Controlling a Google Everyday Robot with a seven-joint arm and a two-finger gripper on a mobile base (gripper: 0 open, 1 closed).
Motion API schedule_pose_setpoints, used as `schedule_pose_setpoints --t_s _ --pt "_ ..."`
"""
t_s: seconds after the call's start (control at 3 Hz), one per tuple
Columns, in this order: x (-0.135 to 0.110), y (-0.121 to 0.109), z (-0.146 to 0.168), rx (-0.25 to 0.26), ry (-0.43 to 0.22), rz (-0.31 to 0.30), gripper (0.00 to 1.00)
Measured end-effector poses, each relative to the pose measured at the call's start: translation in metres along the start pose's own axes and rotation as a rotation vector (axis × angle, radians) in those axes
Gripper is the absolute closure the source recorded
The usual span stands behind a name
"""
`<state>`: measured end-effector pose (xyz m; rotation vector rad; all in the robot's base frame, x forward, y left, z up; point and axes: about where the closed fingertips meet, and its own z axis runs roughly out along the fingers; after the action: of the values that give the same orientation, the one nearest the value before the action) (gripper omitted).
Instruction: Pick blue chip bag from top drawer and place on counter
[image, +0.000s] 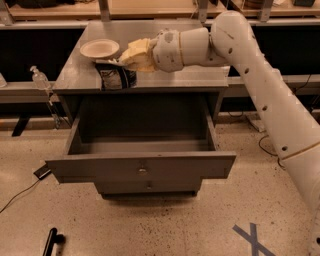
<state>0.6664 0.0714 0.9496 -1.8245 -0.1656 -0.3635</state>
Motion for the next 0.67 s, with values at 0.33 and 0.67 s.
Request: schedule_pose_setpoints --t_s 0.33,0.67 --pt "0.041 0.016 -0.012 0.037 0.143 0.062 1.0" --pt "0.061 0.024 -0.016 0.065 0.223 0.052 1.0"
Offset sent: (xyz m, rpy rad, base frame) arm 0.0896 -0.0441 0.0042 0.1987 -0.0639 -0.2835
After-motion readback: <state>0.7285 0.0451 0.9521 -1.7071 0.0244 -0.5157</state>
